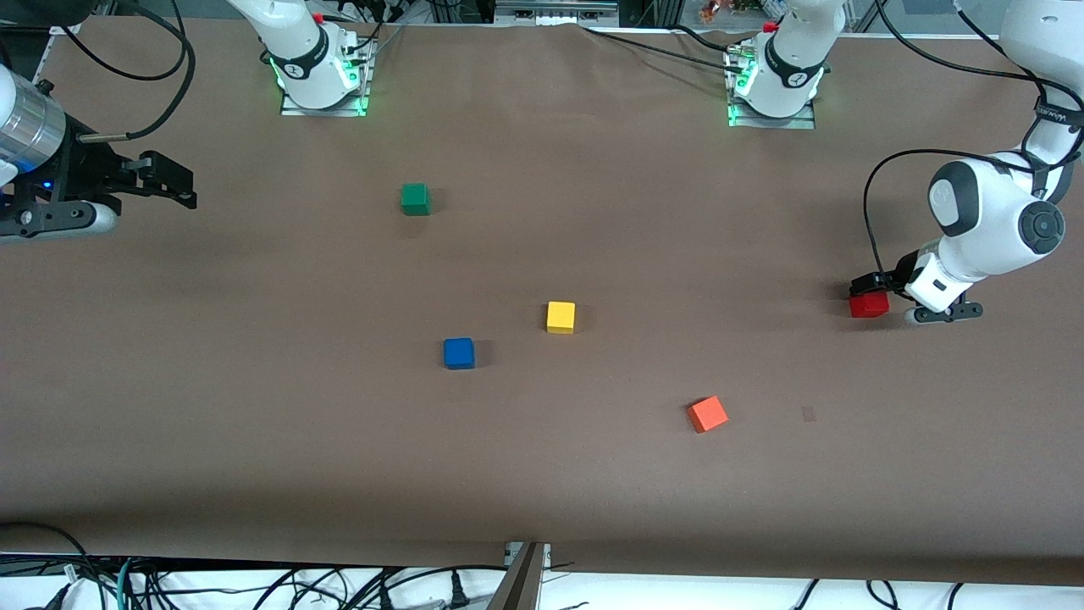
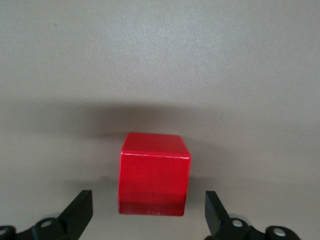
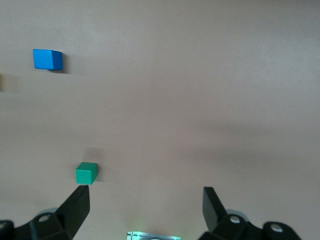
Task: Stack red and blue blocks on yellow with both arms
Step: 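Lower the left gripper over the red cube and close on it, then lift the red cube with the left gripper and carry it over the yellow cube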
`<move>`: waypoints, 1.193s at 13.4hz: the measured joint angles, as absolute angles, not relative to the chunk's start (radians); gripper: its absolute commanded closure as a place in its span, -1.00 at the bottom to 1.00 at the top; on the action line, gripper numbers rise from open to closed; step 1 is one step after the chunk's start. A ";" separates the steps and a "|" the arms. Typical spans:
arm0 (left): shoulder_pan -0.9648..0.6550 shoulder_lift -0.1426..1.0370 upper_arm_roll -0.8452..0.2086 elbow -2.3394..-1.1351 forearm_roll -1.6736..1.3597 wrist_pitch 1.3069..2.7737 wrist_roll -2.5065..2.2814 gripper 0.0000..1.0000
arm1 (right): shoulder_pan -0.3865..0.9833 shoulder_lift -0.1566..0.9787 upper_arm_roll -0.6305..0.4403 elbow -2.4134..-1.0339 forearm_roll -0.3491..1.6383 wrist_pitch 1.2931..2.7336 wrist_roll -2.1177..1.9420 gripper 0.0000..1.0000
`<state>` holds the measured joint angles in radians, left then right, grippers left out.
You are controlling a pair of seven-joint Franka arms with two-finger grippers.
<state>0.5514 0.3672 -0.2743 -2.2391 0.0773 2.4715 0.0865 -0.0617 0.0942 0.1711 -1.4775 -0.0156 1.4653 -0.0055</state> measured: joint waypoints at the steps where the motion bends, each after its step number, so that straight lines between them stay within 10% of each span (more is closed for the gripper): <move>1: 0.551 0.367 -0.274 -2.242 0.077 2.472 0.086 -0.20 | -0.062 0.094 0.171 -1.478 -0.016 1.465 -0.005 -1.00; 6: 0.551 0.365 -0.275 -2.245 0.080 2.472 0.087 0.86 | -0.062 0.094 0.171 -1.478 -0.016 1.465 -0.005 -1.00; 16: 0.425 0.357 -0.476 -2.016 0.113 2.259 -0.066 0.95 | -0.062 0.095 0.171 -1.478 -0.016 1.465 -0.005 -1.00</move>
